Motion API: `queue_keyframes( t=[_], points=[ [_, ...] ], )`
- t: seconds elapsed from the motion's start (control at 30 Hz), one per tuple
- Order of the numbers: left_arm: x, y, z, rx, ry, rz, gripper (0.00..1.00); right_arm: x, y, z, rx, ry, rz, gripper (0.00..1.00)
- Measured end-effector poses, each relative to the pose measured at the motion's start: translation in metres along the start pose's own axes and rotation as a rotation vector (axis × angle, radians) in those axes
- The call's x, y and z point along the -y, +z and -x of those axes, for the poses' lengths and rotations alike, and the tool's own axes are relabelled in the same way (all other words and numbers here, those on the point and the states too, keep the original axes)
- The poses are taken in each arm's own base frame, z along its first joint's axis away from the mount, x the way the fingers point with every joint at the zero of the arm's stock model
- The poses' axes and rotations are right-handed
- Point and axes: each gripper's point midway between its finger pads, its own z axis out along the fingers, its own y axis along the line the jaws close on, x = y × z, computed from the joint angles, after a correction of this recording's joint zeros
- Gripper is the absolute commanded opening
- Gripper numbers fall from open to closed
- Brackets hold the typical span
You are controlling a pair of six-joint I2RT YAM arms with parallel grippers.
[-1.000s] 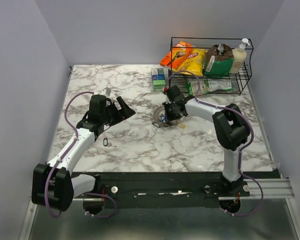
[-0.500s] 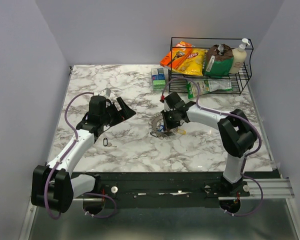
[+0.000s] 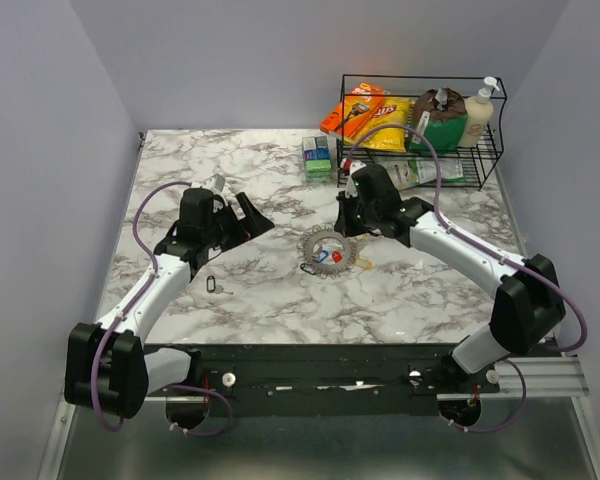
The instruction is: Put the keys on the keyring
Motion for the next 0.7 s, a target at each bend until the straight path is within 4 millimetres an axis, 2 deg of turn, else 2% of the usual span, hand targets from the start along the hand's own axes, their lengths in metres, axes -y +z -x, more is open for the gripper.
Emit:
queue_keyframes(
  t=[0.1,0.17,0.33,0.4,0.57,0.63,0.7],
  points=[
    [0.001,0.003,0.0,-0.03,-0.013,0.012,0.99,-0.001,-0.015,0.007,0.041,0.019,-0.002,0.02],
    [0.004,0.003,0.003,-0.051,-0.021,0.024,0.99,-0.006,-0.029,0.015,0.076,0.036,0.011,0.1],
    [0.012,0.001,0.012,-0.095,-0.029,0.061,0.99,-0.026,-0.068,0.037,0.166,0.091,0.099,0.08],
    [0.008,0.001,0.01,-0.102,-0.031,0.082,0.99,-0.035,-0.078,0.041,0.18,0.103,0.141,0.07],
    [-0.01,-0.002,-0.018,-0.165,-0.036,0.135,0.99,-0.051,-0.089,0.04,0.169,0.113,0.227,0.06],
    [-0.001,-0.01,-0.032,-0.198,0.001,0.119,0.99,-0.057,-0.096,0.037,0.171,0.101,0.255,0.08],
    [0.012,-0.022,-0.038,-0.179,0.038,0.068,0.99,-0.059,-0.109,0.033,0.191,0.09,0.267,0.09]
  ],
)
